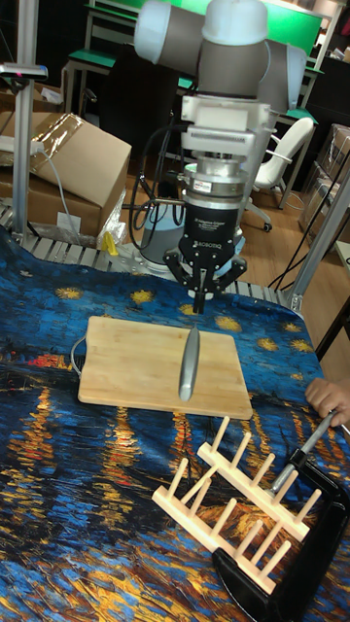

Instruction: Put the knife on the cutting board

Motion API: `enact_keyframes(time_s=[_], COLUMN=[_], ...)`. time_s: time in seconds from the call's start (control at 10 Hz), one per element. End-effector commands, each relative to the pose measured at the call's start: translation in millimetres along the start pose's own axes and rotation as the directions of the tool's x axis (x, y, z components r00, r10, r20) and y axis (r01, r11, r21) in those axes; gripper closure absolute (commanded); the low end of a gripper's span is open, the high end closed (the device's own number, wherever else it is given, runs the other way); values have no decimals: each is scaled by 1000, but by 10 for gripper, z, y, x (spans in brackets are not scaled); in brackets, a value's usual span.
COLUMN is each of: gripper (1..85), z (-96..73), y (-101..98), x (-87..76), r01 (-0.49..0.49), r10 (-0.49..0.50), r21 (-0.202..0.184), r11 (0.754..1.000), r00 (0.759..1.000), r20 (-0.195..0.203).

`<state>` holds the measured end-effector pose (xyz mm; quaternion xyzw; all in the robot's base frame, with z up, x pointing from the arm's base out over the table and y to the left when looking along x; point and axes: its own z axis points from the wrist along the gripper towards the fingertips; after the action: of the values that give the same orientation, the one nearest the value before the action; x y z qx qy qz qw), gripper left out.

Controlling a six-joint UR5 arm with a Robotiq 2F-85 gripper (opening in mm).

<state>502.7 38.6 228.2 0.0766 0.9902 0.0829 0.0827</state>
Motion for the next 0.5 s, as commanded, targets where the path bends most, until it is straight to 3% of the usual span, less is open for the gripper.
enact_keyframes(time_s=[0.0, 0.2, 0.4], gripper=[847, 847, 847], z=[94, 104, 107], y=[-84, -123, -54], x=[3, 29, 47], r01=[17, 13, 15], r10=[-17, -13, -15], r21=[30, 49, 22], r11=[999, 999, 1000], r00=[1000, 1000, 1000], r20=[14, 0, -7])
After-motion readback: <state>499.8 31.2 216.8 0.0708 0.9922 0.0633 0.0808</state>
